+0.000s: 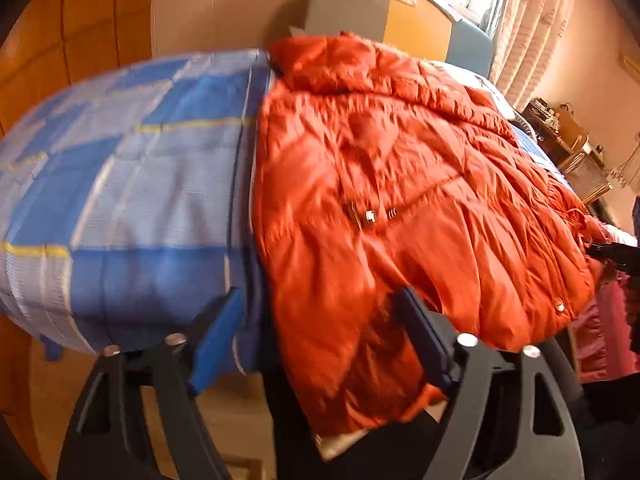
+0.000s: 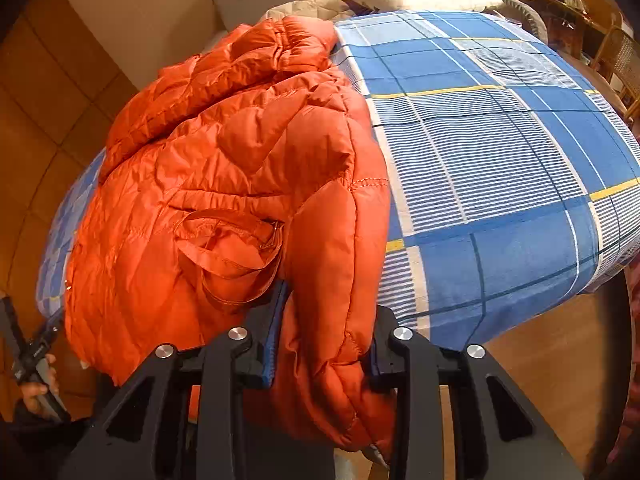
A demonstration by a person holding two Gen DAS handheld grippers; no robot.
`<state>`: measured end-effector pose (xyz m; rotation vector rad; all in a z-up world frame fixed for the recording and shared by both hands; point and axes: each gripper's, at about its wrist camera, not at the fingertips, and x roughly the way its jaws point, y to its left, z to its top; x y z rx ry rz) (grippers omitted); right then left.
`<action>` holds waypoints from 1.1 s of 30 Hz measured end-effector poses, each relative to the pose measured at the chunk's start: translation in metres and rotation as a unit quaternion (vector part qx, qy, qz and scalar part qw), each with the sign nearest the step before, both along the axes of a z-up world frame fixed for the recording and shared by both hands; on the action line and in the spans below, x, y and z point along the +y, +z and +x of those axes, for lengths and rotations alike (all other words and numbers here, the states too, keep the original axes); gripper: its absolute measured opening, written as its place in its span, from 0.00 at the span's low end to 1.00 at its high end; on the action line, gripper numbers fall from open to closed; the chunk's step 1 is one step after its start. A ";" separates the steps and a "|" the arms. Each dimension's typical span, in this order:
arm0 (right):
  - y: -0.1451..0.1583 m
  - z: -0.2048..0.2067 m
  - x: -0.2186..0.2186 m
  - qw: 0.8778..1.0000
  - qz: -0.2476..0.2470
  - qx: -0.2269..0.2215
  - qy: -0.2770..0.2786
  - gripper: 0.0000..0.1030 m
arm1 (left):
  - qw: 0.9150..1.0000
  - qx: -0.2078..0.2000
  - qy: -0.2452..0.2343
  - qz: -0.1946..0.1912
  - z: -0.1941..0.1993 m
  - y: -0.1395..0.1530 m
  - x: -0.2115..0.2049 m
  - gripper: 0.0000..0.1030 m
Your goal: Fold large clothes
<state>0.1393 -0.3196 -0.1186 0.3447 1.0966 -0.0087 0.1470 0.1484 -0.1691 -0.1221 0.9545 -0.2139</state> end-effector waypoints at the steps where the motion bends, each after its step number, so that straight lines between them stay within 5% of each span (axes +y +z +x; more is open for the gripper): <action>1: 0.000 -0.001 0.001 1.000 0.002 0.001 0.003 0.27 | 1.000 0.006 -0.001 -0.003 -0.001 -0.002 0.000 0.70; 5: 0.004 -0.003 0.002 1.000 0.008 -0.003 0.011 0.19 | 0.999 0.022 -0.019 -0.033 -0.003 -0.006 0.003 0.53; 7: 0.008 -0.004 0.004 1.000 0.009 -0.003 0.020 0.16 | 0.999 0.017 -0.027 -0.038 -0.004 -0.005 0.004 0.28; 10: 0.017 -0.009 0.008 0.999 0.011 -0.008 0.038 0.13 | 0.998 0.005 -0.029 -0.055 -0.008 0.005 0.013 0.10; 16: 0.042 -0.019 0.016 0.997 0.033 -0.034 0.067 0.10 | 0.994 -0.036 -0.027 -0.100 -0.018 0.039 0.038 0.06; 24: 0.093 -0.011 0.015 0.988 0.079 -0.111 0.074 0.08 | 0.978 -0.097 -0.028 -0.185 -0.006 0.092 0.068 0.03; 33: 0.127 0.043 0.007 0.977 0.114 -0.174 0.046 0.08 | 0.973 -0.133 -0.041 -0.187 0.059 0.138 0.057 0.02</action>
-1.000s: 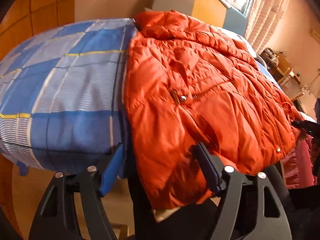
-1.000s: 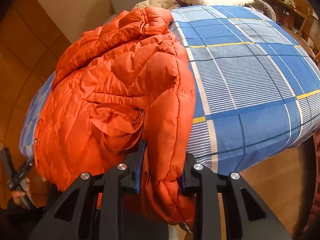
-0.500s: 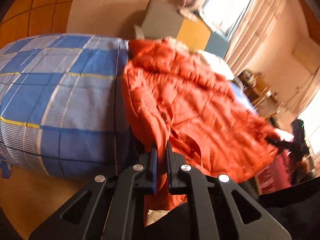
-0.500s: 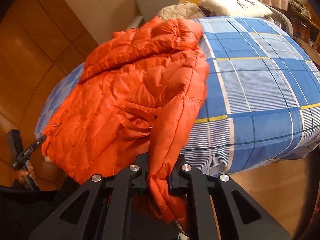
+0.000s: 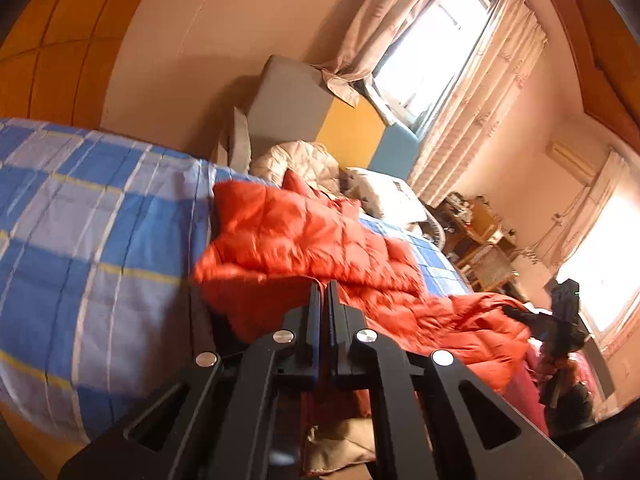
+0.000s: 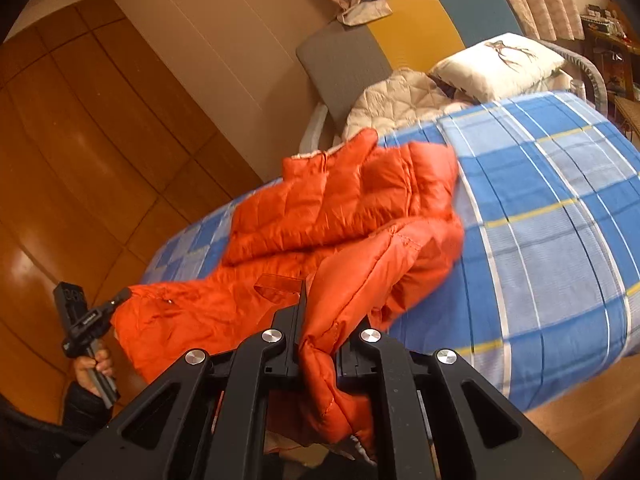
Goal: Fold large clothes
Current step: 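Lift the hem with both grippers and fold it toward the collar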
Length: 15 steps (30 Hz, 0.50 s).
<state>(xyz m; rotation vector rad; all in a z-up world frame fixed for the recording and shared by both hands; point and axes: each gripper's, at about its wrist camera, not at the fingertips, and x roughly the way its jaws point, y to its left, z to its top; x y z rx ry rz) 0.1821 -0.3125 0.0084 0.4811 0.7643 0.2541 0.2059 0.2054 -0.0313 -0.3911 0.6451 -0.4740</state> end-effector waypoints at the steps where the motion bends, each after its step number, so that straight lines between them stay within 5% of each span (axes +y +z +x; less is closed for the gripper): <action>1: 0.003 0.008 -0.002 1.000 0.003 -0.003 -0.005 0.08 | 1.000 -0.001 0.005 0.005 0.013 0.002 -0.001 0.02; 15: -0.025 0.131 -0.022 0.997 -0.009 0.030 -0.070 0.11 | 0.996 0.055 0.052 0.040 0.159 -0.020 -0.022 0.03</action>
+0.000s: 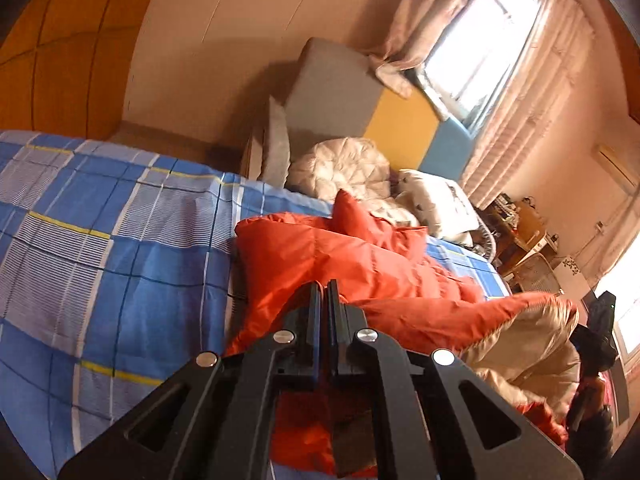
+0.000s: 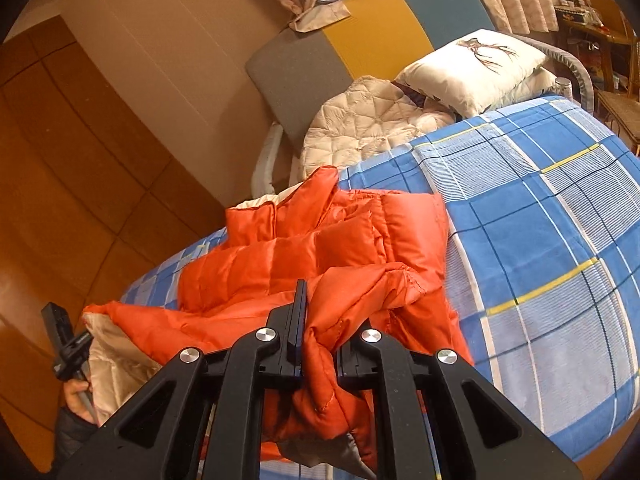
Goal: Fold large clothes
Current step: 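Lift the hem with both grippers and fold it toward the collar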
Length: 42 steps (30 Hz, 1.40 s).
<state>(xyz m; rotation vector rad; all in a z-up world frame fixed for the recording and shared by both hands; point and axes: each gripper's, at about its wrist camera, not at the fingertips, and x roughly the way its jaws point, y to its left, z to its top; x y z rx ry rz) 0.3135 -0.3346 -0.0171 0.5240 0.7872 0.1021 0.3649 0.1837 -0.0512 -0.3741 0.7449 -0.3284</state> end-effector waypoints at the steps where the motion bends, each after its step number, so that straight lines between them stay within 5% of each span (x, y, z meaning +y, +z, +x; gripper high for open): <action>1: -0.002 0.004 -0.001 1.000 0.005 0.000 -0.005 0.17 | 1.000 0.008 0.010 0.002 0.007 -0.004 0.001 0.06; 3: -0.004 0.008 -0.003 1.000 0.015 -0.004 -0.018 0.33 | 1.000 0.019 0.023 0.010 0.020 -0.011 0.001 0.08; 4: -0.005 0.010 -0.005 0.999 0.026 -0.010 -0.026 0.59 | 0.999 0.022 0.032 0.016 0.023 -0.013 0.002 0.32; 6: -0.003 0.010 -0.008 0.998 0.041 -0.026 -0.041 0.75 | 0.997 0.022 0.076 -0.001 0.028 -0.014 0.015 0.80; 10: -0.003 0.000 -0.019 0.995 0.057 -0.047 -0.062 0.84 | 0.993 0.013 0.111 -0.023 0.027 -0.011 0.038 0.81; 15: -0.033 -0.032 -0.039 0.996 0.043 -0.023 -0.080 0.84 | 0.997 0.021 0.067 -0.032 0.006 -0.041 0.051 0.84; 18: -0.068 -0.032 -0.037 0.996 0.020 0.031 -0.077 0.84 | 0.998 0.056 0.021 -0.033 0.000 -0.074 0.039 0.81; 19: -0.079 -0.029 -0.034 0.996 0.013 0.047 -0.073 0.80 | 0.997 0.064 0.006 -0.035 -0.003 -0.083 0.032 0.72; 24: -0.094 -0.021 -0.024 0.996 0.029 0.064 -0.057 0.30 | 0.995 0.068 -0.044 -0.057 -0.013 -0.102 0.006 0.15; 25: -0.091 -0.023 -0.023 0.996 0.026 0.062 -0.057 0.21 | 0.996 0.063 -0.041 -0.056 -0.016 -0.100 0.006 0.09; 29: -0.070 -0.044 -0.019 0.998 0.018 0.046 -0.048 0.10 | 0.996 0.044 -0.037 -0.066 -0.035 -0.089 0.016 0.05; 36: -0.040 -0.104 -0.011 0.999 0.005 0.030 -0.017 0.09 | 0.996 0.029 -0.039 -0.077 -0.099 -0.068 0.035 0.04; 42: -0.041 -0.161 -0.009 0.998 -0.015 0.059 0.002 0.09 | 0.996 0.044 -0.037 -0.070 -0.169 -0.068 0.040 0.05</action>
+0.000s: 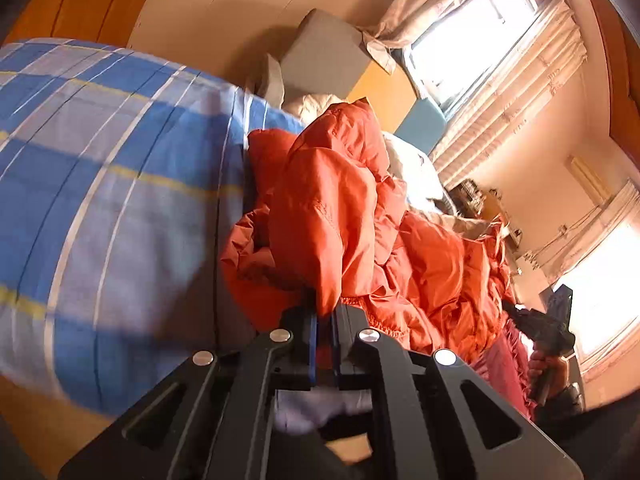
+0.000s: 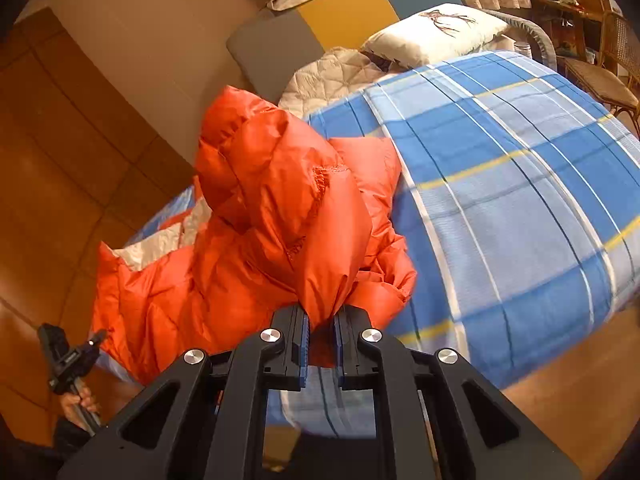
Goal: Fold large clothes
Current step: 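Lift the hem with both grippers and fold it toward the collar, then lay the hem over the jacket body and open both grippers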
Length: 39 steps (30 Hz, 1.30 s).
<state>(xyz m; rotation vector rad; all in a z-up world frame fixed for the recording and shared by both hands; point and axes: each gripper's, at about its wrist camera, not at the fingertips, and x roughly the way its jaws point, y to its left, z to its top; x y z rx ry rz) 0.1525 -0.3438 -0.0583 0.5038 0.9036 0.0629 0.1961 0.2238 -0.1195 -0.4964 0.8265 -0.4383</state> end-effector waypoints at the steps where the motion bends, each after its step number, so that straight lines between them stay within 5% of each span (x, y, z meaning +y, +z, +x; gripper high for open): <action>1: -0.001 -0.006 0.001 1.000 -0.010 0.005 0.004 0.09 | 1.000 0.006 -0.002 0.007 -0.007 -0.002 0.000 0.06; 3: -0.002 -0.011 0.002 0.999 -0.032 0.009 0.003 0.13 | 0.999 0.003 0.005 0.034 -0.014 -0.001 -0.002 0.16; 4: -0.002 -0.011 0.002 0.999 -0.044 0.008 0.003 0.19 | 0.998 -0.002 0.014 0.061 -0.016 0.001 -0.003 0.39; 6: 0.004 -0.008 0.004 0.996 -0.089 -0.003 -0.010 0.42 | 0.997 -0.024 0.023 0.074 -0.016 0.007 -0.001 0.63; 7: 0.007 -0.003 0.006 0.994 -0.104 -0.014 -0.015 0.61 | 0.995 -0.035 0.029 0.092 -0.013 0.012 -0.001 0.65; 8: 0.011 0.000 0.007 0.992 -0.119 -0.025 -0.020 0.69 | 0.994 -0.040 0.022 0.101 -0.007 0.015 -0.002 0.66; 17: 0.011 0.091 0.036 0.980 -0.185 -0.027 0.074 0.74 | 0.985 -0.066 -0.036 0.157 0.055 0.021 -0.028 0.67; 19: 0.005 0.103 0.039 0.977 -0.194 -0.015 0.089 0.74 | 0.985 -0.059 -0.049 0.154 0.066 0.018 -0.032 0.46; 21: 0.001 0.109 0.042 0.976 -0.190 -0.003 0.102 0.54 | 0.983 -0.061 -0.054 0.164 0.067 0.018 -0.037 0.25; 22: -0.002 0.110 0.043 0.975 -0.194 0.005 0.105 0.33 | 0.983 -0.062 -0.057 0.164 0.066 0.018 -0.039 0.14; 25: 0.002 0.103 0.043 0.975 -0.200 -0.002 0.096 0.10 | 0.979 -0.079 -0.056 0.181 0.063 0.023 -0.043 0.06; 33: 0.053 0.086 0.030 0.976 -0.206 -0.067 0.036 0.03 | 0.980 -0.137 -0.006 0.142 0.045 0.074 -0.018 0.05; 39: 0.061 0.127 0.018 0.976 -0.200 -0.081 -0.014 0.02 | 0.980 -0.140 0.034 0.136 0.085 0.089 -0.012 0.05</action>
